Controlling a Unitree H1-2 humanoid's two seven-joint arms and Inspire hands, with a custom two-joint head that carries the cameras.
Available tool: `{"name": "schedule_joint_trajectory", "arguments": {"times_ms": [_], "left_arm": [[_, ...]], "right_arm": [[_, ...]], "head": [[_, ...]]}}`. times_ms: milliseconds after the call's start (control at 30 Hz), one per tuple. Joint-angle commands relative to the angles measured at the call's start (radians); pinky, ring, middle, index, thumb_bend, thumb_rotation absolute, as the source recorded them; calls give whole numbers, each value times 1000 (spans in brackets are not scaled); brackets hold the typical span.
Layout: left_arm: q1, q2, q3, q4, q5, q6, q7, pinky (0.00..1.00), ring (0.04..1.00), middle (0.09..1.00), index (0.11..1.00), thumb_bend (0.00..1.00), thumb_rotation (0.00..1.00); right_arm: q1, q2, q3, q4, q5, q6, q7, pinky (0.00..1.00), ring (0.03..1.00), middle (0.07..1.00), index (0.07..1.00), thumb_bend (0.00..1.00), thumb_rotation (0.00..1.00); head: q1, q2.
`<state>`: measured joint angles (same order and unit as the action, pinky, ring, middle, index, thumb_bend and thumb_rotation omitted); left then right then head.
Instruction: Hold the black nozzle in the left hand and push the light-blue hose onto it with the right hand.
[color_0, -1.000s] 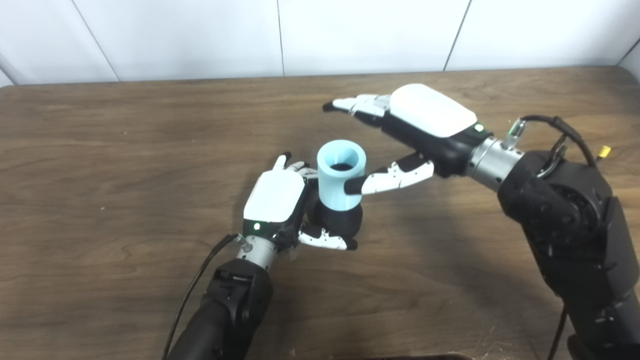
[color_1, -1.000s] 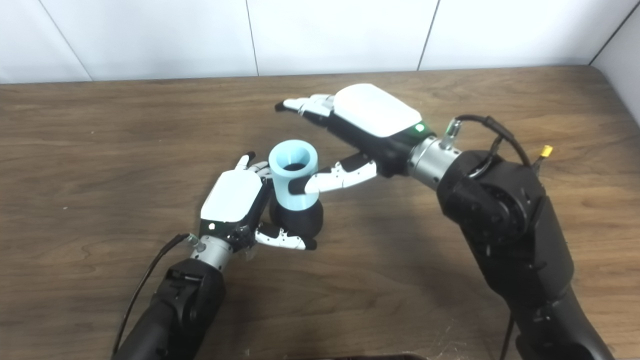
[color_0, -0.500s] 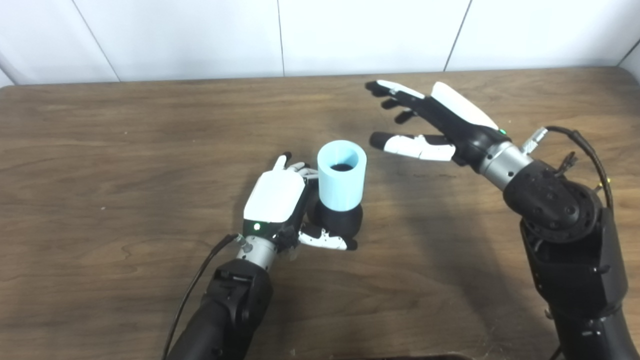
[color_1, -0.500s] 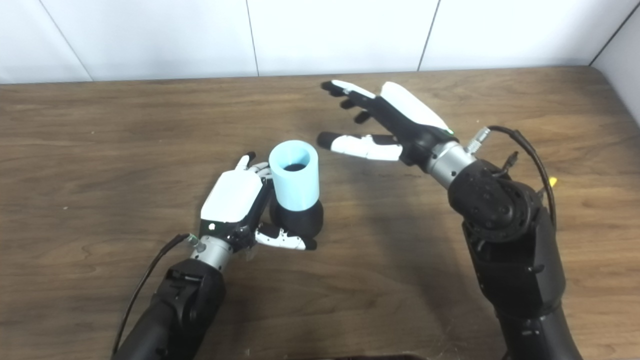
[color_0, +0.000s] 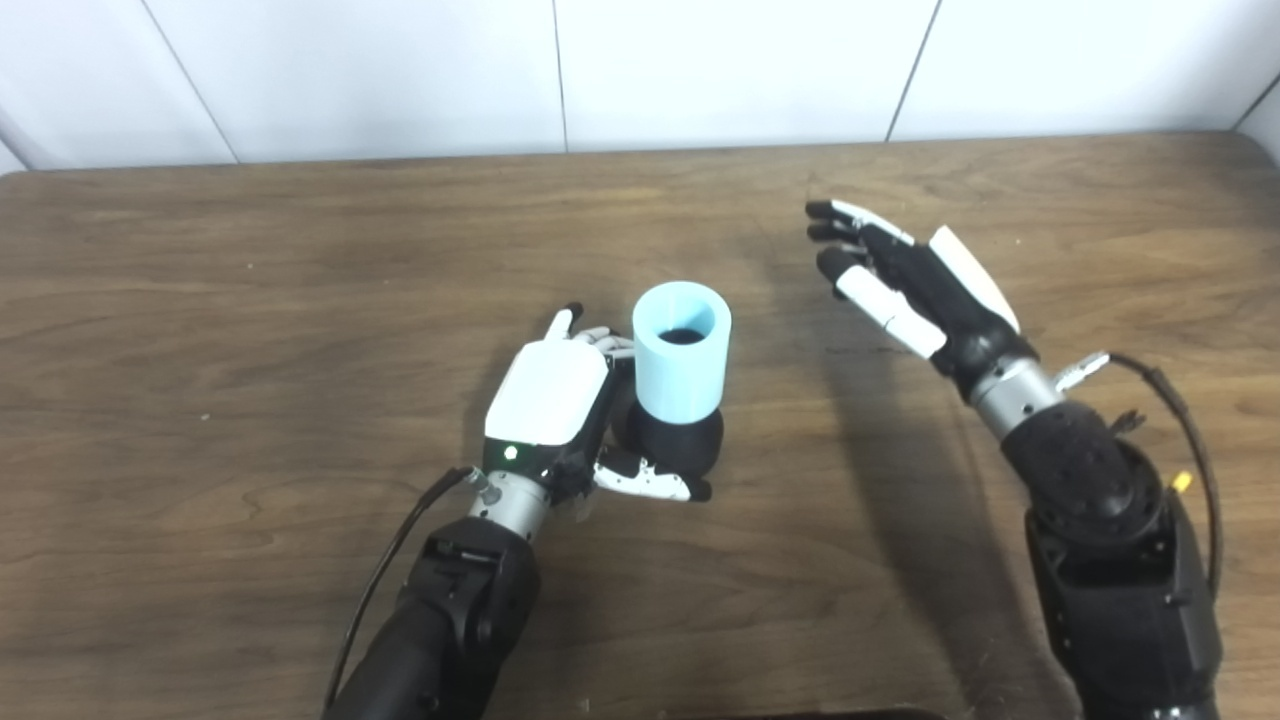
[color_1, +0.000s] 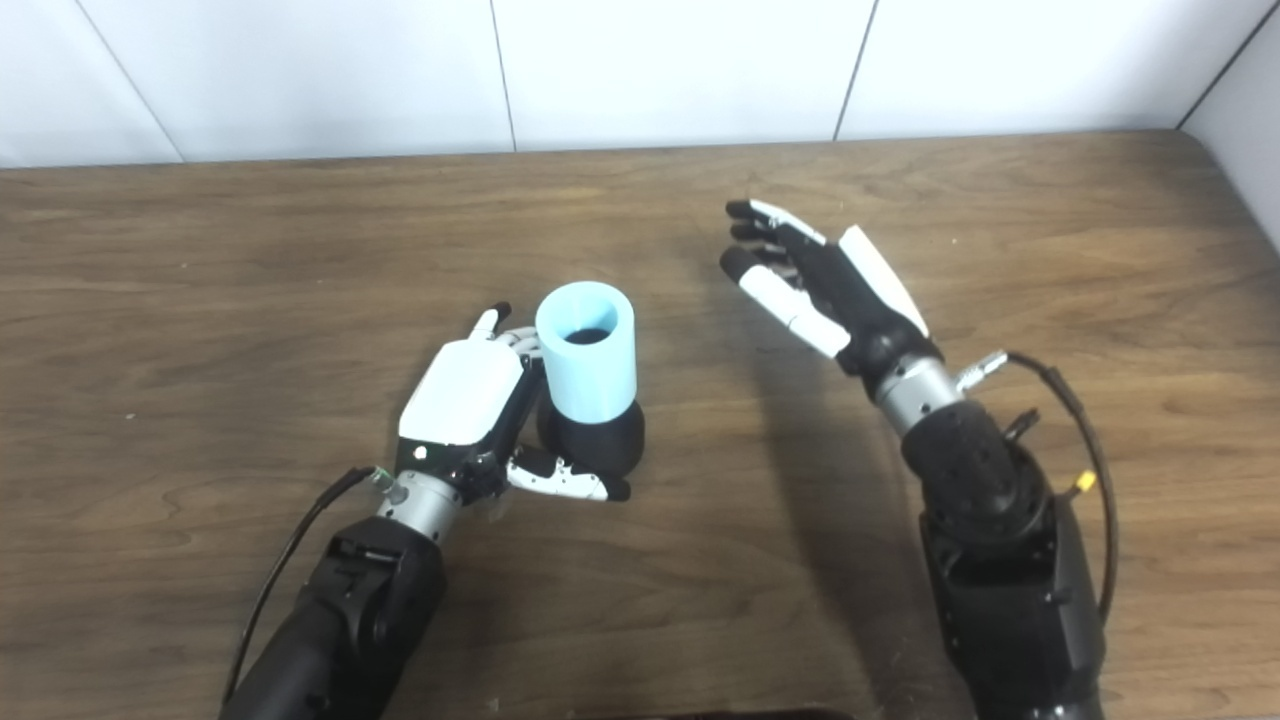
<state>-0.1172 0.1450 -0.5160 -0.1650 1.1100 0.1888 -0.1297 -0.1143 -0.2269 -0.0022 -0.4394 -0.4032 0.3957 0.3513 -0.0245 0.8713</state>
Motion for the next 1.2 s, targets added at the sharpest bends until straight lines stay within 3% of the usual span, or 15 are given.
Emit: {"name": "schedule_joint_trajectory", "arguments": {"times_ms": [0, 67, 267, 500, 867, 1167], "left_arm": [[5, 7, -2, 8, 10, -1, -19, 1000, 831, 757, 496, 523, 71], [3, 9, -1, 7, 12, -4, -18, 1000, 829, 762, 648, 812, 157], [-7, 9, -4, 10, 38, 3, -26, 1000, 840, 817, 808, 989, 283], [-14, 4, 7, 1, 40, 15, -41, 1000, 879, 873, 909, 1000, 305], [-39, 24, 77, -47, -15, 3, -82, 1000, 896, 897, 930, 1000, 384], [-92, 57, 178, -143, -192, 35, -255, 976, 918, 921, 965, 1000, 409]], "right_arm": [[-22, -17, 1, -17, 4, -45, -38, 717, 816, 862, 888, 518, 1000], [-17, -19, 8, -15, -1, -46, -48, 747, 817, 862, 890, 532, 1000], [-12, -26, 27, -14, -12, -39, -72, 779, 818, 859, 889, 556, 1000], [-16, -28, 37, -15, -19, -28, -84, 785, 820, 854, 883, 564, 1000], [-20, -33, 43, -15, -24, -23, -93, 764, 816, 845, 879, 543, 1000], [-20, -38, 39, -9, -14, -20, -104, 739, 801, 836, 878, 543, 1000]], "head": [[-1, 0], [-1, 0], [-1, -1], [2, -4], [5, -3], [8, -6]]}}
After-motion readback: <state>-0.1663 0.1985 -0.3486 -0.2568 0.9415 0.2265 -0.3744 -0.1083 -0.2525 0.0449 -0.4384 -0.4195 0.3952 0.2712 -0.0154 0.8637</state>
